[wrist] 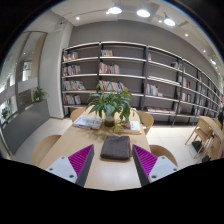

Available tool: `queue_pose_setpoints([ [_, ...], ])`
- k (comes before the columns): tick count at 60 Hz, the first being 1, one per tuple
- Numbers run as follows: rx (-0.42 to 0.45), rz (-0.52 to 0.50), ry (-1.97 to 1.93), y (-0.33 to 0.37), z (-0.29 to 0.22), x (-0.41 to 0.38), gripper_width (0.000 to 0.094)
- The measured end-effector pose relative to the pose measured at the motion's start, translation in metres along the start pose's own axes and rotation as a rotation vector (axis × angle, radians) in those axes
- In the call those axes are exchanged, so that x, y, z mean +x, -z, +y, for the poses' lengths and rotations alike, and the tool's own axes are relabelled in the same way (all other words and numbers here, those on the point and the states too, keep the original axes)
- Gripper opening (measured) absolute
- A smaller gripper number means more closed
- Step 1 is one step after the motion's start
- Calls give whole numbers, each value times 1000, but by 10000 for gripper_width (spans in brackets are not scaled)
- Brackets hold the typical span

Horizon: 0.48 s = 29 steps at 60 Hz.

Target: Fold towel

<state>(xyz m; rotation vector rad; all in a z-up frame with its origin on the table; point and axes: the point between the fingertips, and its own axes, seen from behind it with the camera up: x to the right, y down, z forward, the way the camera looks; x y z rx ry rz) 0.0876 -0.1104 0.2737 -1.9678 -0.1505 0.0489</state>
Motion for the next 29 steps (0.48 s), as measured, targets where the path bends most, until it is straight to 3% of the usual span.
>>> queue_pose_setpoints([
  [29, -48, 2, 0, 66, 41, -27, 765],
])
